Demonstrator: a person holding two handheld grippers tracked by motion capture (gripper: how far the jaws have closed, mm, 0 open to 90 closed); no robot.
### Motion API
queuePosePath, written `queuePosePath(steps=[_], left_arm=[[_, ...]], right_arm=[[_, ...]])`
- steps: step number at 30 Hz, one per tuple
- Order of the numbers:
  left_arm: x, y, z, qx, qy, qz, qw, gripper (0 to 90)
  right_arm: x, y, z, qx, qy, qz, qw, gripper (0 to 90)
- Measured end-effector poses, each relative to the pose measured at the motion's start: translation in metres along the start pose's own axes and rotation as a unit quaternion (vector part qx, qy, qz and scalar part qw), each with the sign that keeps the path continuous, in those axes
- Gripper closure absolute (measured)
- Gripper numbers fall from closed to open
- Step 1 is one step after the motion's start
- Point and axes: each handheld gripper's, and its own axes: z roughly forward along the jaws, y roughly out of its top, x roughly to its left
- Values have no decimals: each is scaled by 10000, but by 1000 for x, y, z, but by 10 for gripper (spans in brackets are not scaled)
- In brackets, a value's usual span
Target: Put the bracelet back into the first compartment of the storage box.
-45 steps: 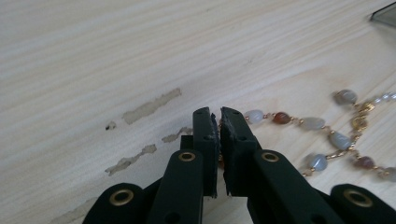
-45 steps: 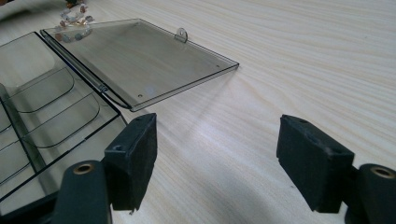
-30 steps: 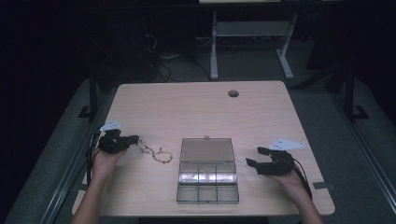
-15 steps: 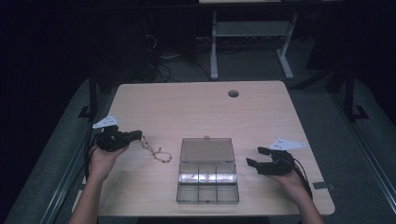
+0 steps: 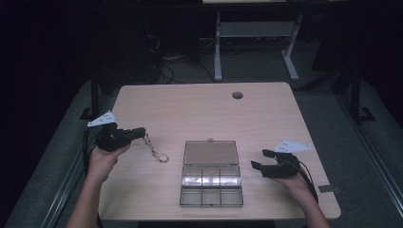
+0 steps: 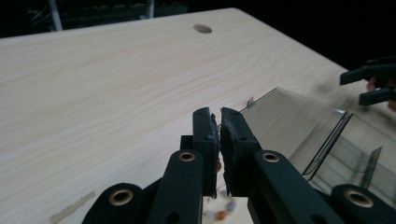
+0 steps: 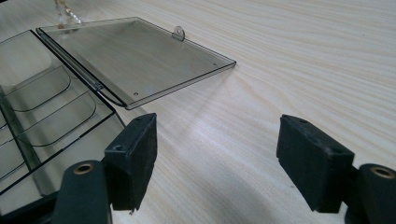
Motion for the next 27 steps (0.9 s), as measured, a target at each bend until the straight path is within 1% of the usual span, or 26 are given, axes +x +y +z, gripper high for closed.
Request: queuePosePath(steps=[5,7,14,21,27], left_arm=[[-7,9,-8,-137,-136,102,9998,848],[-11,12,-11,-199,-197,103,9996,848],[-24,23,-17,-314,-386,228,9985,848],[-36,31,-21,-395,-531,357,9972,848],[-42,33,-21,-374,-627,439,9964,848]], right_arm=[[0,0,0,7,-13,-13,10000,286],[1,0,1,8,-4,-21,10000,286],[1,0,1,14,-5,-17,10000,286],[1,0,1,7,0,-33,10000,286],[0,0,1,4,4,-20,10000,286]])
